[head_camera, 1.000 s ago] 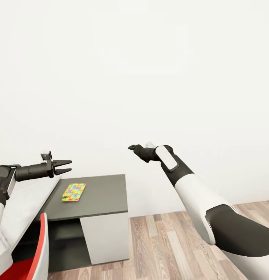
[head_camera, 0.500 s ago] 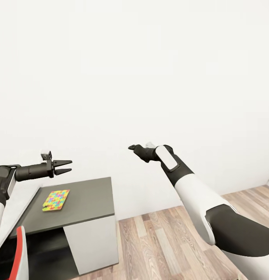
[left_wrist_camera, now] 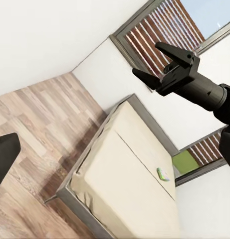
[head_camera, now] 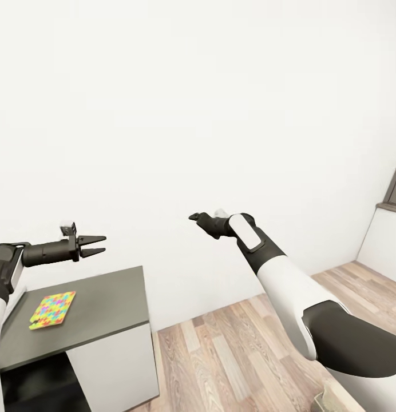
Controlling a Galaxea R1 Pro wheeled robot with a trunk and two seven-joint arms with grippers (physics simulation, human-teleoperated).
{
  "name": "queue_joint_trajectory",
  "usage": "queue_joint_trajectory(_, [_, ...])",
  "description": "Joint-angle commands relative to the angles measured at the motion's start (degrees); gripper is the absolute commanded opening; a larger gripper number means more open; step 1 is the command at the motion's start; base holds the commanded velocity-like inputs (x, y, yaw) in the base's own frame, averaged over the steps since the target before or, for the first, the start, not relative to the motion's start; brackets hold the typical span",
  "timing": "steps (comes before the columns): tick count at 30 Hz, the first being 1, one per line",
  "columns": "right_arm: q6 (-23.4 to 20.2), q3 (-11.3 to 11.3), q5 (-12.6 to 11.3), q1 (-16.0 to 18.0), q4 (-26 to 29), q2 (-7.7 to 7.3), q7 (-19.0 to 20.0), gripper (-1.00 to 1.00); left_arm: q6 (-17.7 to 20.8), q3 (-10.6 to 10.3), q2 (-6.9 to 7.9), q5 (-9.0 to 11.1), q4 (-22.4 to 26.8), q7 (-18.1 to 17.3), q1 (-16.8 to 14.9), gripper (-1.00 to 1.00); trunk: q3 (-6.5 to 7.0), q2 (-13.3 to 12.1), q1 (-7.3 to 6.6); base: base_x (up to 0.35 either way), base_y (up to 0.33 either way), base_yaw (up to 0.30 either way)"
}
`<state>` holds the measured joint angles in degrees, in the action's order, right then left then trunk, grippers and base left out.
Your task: Put all the toys in the child's room - the three board games (two on the bed and one on the table), the two jigsaw puzzles on the table, and the tennis ball on the table - inside the toy box on the table in the child's room.
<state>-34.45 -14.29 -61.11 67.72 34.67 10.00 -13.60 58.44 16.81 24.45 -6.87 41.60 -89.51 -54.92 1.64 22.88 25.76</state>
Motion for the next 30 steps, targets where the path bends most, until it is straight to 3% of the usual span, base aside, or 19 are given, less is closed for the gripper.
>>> queue_joint_trajectory(1, [0.0,-0.1,-0.6,0.0,0.1,0.00,-0.5,1.00,0.6,0.2,-0.01,-0.6,0.1,-0.5,0.0,1.00,0.02,0.0,0.02,0.000,0.000,-0.259])
queue_joint_trajectory(23, [0.1,0.0,-0.6,0.1,0.1,0.00,-0.6,1.00,0.5,0.2,-0.08,-0.6,0.1,-0.5,0.1,1.00,0.31,0.0,0.02,0.000,0.000,-0.269])
queue_joint_trajectory(30, [0.1,0.3,-0.6,0.1,0.1,0.00,-0.6,1.00,0.5,0.2,-0.10,-0.6,0.1,-0.5,0.1,1.00,0.31,0.0,0.02,0.000,0.000,-0.103])
